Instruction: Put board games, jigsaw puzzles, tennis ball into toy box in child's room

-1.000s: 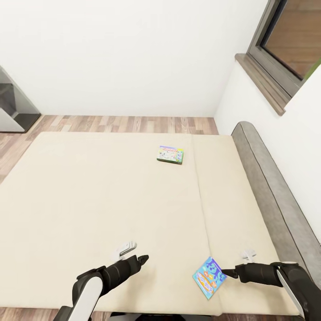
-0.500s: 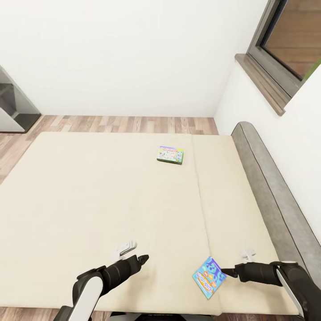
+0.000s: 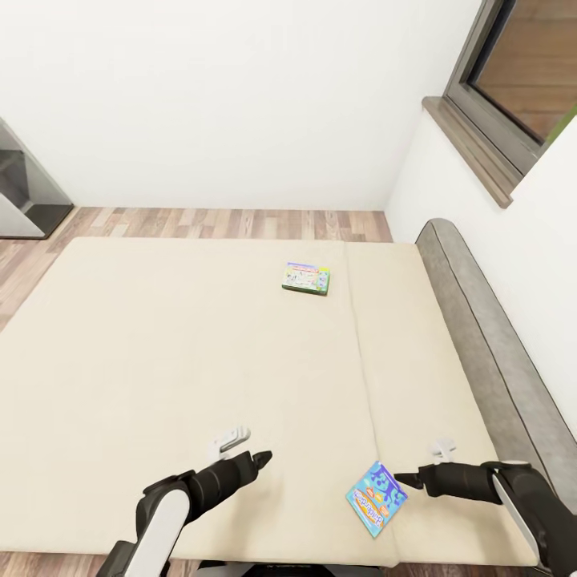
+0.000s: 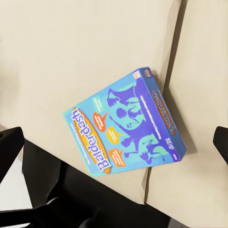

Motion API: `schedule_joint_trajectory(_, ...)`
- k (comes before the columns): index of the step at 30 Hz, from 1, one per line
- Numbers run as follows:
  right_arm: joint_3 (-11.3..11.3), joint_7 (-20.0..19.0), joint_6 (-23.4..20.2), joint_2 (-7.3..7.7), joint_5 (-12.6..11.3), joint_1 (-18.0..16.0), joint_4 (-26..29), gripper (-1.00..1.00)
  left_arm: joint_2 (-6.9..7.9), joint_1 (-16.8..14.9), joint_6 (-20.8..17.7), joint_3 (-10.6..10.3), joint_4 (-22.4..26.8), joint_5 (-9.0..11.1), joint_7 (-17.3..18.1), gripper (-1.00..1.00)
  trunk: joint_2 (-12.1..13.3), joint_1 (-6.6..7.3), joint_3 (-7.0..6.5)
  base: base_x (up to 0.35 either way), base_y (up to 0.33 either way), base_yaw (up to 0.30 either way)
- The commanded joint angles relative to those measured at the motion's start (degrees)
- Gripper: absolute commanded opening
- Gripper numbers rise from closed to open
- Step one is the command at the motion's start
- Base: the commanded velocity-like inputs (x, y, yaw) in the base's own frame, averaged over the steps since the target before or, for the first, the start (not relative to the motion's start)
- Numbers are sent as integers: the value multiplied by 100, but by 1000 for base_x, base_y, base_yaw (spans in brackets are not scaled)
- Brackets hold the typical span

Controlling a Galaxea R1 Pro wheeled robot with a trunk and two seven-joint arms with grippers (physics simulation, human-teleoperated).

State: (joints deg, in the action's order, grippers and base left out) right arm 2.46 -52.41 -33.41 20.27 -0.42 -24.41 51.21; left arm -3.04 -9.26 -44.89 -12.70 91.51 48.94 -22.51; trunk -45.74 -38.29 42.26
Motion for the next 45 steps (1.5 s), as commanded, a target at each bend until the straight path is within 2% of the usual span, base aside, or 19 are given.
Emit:
schedule_joint_trajectory(1, 9, -19, -43, -4, -4, -6, 4, 100, -1, -11, -10, -14, 7, 58, -58, 100, -4, -1, 4, 0, 0, 0)
schedule_joint_trajectory(31, 3, -1, -60, -14, -2, -32, 10, 100, 8, -15, -2, -73, 13, 98, -7, 100, -4, -1, 24, 0, 0, 0)
schedule_joint_trajectory(45, 13, -6, -94, 4, -13, -381, 1, 100, -15, -296, -25, -129, 8, 81, -10, 100, -4, -1, 127, 0, 0, 0)
